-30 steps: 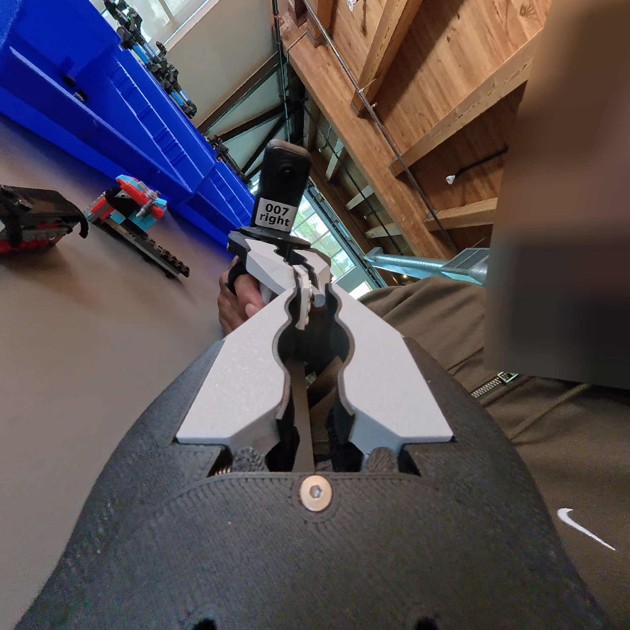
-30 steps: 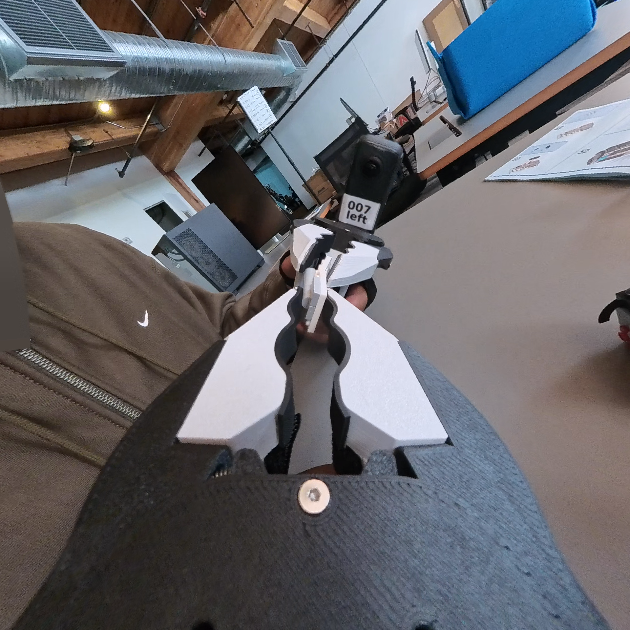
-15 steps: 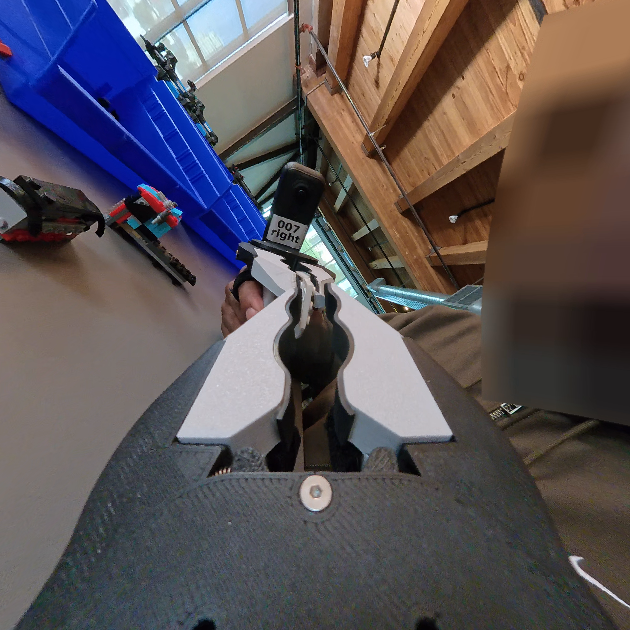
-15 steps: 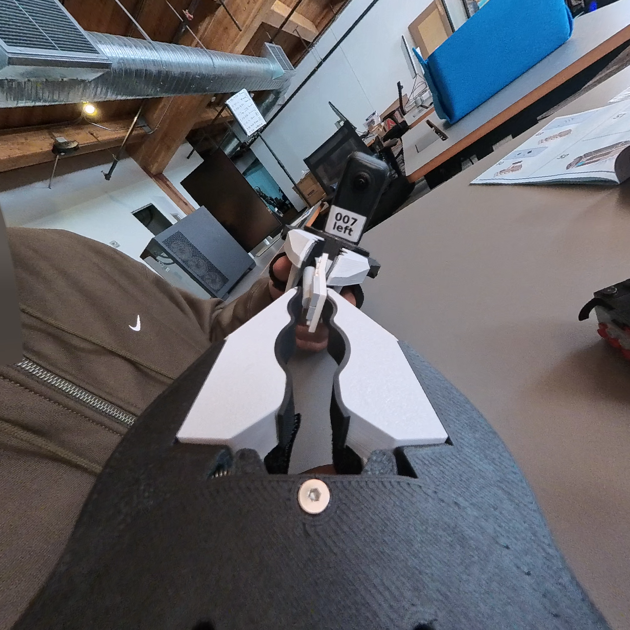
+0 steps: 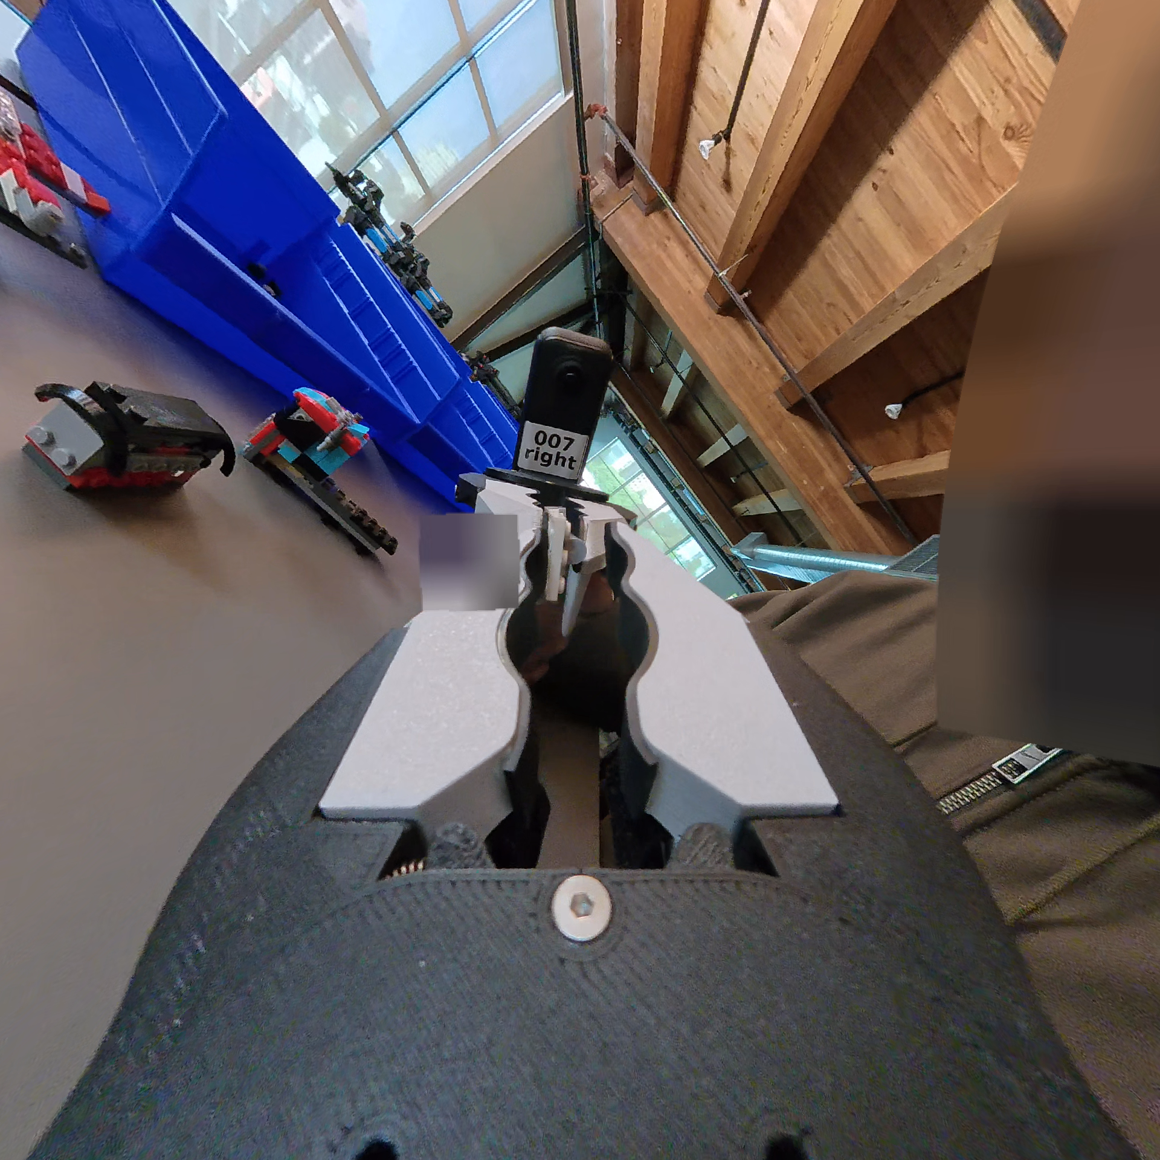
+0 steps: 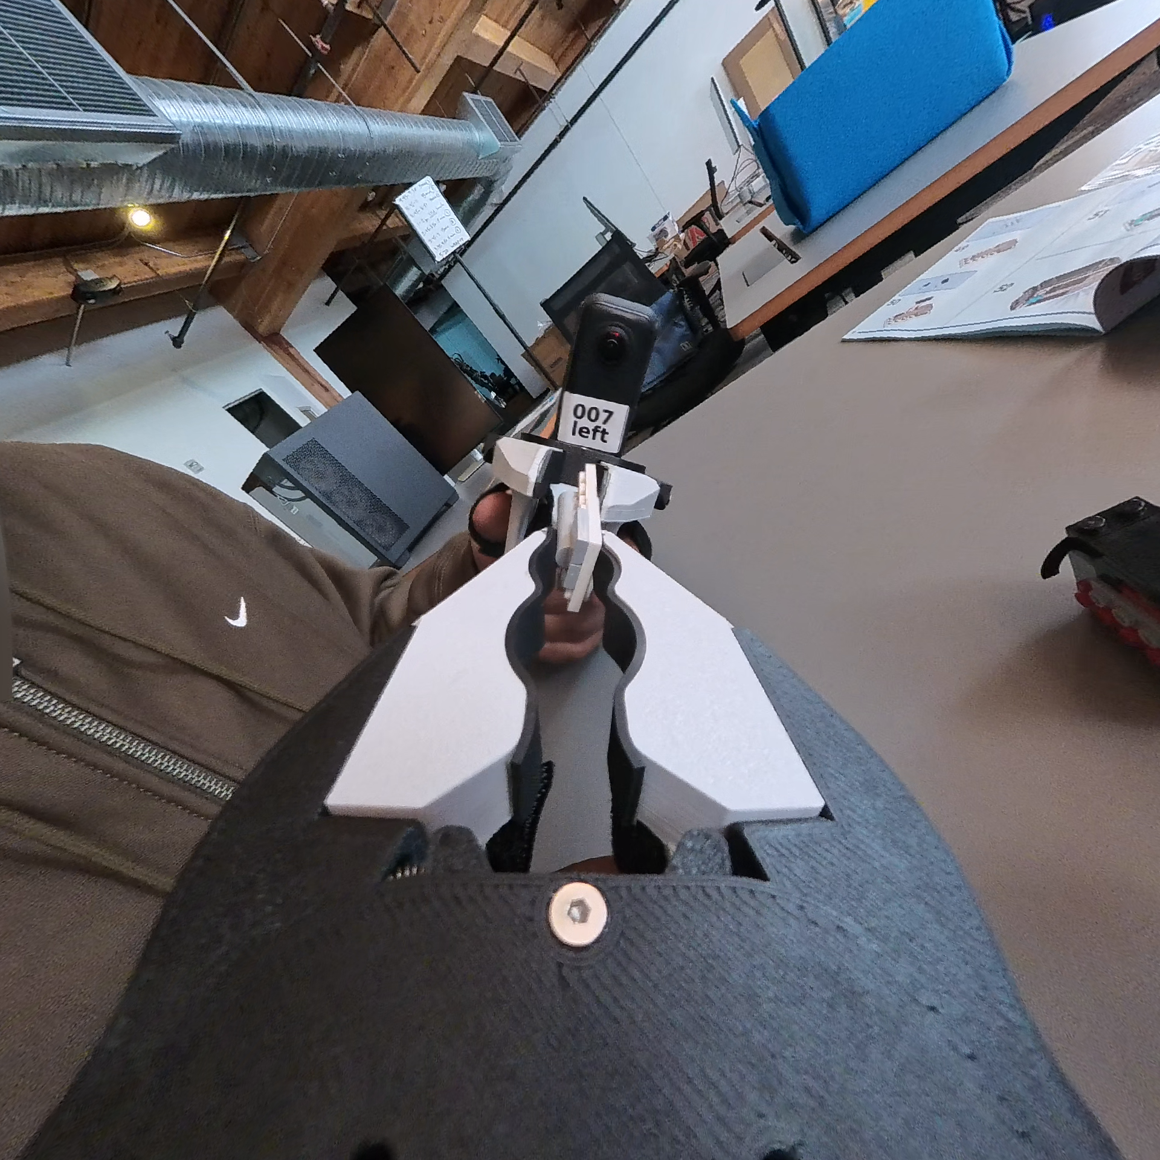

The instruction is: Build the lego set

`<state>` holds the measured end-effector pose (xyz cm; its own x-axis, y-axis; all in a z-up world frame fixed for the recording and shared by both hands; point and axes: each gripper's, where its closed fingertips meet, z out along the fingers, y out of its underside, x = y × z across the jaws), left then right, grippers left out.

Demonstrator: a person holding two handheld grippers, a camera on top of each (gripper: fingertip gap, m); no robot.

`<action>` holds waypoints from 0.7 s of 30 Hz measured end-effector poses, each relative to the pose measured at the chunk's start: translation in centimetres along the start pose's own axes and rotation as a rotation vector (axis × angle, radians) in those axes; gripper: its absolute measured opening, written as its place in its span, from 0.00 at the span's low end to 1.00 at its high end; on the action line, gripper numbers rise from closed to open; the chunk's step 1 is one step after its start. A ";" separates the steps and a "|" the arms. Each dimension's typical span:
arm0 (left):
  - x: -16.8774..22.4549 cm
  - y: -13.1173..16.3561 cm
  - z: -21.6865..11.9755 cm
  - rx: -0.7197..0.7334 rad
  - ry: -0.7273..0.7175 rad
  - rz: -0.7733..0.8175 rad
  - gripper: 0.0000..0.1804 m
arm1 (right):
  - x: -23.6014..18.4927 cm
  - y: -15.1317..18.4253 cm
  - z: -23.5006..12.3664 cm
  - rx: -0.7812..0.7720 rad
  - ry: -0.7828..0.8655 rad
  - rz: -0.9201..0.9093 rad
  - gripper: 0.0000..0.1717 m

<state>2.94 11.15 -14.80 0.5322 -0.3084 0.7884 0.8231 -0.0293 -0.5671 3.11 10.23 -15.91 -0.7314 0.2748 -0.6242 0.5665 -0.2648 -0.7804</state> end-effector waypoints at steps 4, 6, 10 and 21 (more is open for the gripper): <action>0.0 -0.1 0.1 0.018 -0.013 0.000 0.09 | 0.0 -0.1 0.0 0.005 0.001 -0.009 0.07; -0.2 -0.2 0.1 0.043 -0.016 -0.025 0.07 | -0.1 -0.1 0.0 0.010 -0.003 -0.004 0.07; -0.3 -0.4 0.1 0.121 0.019 -0.114 0.07 | 0.0 -0.2 0.0 0.026 -0.009 0.026 0.07; -0.5 -0.9 0.4 0.235 0.042 -0.213 0.07 | 0.2 -0.6 -0.2 0.062 -0.018 0.091 0.06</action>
<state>1.99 11.69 -14.56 0.3384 -0.3578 0.8703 0.9410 0.1219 -0.3157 2.63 10.61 -15.55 -0.6852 0.2304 -0.6910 0.6066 -0.3447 -0.7164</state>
